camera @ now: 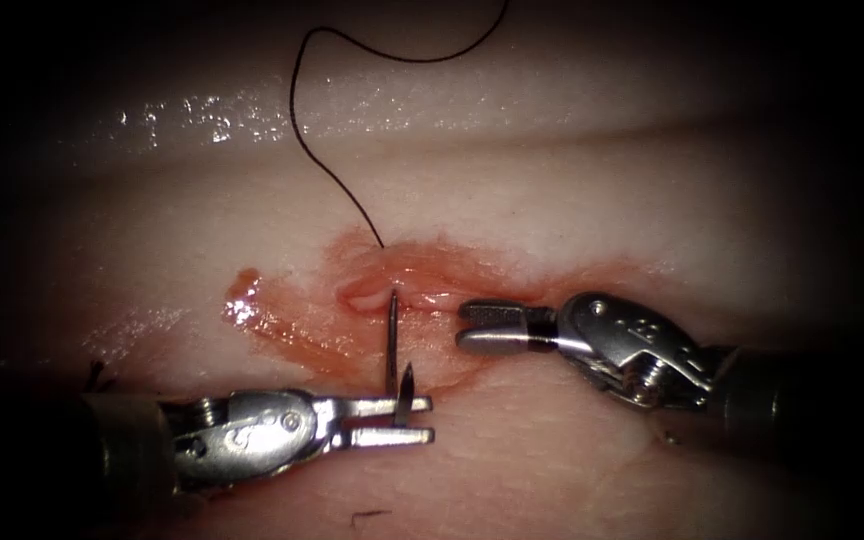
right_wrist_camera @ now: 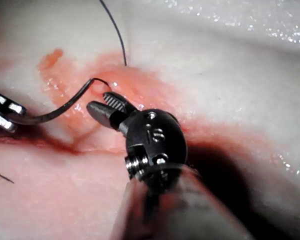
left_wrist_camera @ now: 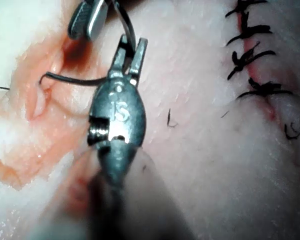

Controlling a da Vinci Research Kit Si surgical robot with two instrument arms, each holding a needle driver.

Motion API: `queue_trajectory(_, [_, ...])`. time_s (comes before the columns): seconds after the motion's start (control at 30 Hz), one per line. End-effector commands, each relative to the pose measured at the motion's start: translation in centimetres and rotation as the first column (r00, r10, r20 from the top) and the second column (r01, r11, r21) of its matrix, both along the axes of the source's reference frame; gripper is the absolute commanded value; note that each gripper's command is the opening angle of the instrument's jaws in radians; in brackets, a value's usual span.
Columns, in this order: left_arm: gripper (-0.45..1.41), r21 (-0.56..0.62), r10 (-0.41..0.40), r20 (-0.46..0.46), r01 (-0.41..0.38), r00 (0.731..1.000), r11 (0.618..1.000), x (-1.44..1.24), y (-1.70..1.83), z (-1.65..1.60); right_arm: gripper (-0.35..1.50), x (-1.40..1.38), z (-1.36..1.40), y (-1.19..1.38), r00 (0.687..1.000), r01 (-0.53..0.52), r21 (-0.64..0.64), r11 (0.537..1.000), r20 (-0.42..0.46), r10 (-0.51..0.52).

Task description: Wound Closure

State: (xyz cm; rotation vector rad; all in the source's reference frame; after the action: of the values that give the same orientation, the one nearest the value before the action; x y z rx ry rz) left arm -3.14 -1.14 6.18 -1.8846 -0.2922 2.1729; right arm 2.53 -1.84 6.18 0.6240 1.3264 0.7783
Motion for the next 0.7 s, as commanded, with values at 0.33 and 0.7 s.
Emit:
queue_trajectory(0.33, [-0.45, -0.305, 0.009, -0.088, -0.036, 0.996, 0.952, -0.06, 0.40, -0.05, 0.86, -0.05, 0.12, 0.27, 0.987, -0.153, 0.227, 0.962, -0.005, 0.158])
queue_trajectory(0.7, [-0.45, -0.479, 0.008, -0.108, -0.059, 0.994, 0.876, -0.14, 0.47, 0.08, 0.64, -0.13, 0.07, 0.42, 0.976, -0.204, 0.293, 0.934, -0.012, 0.217])
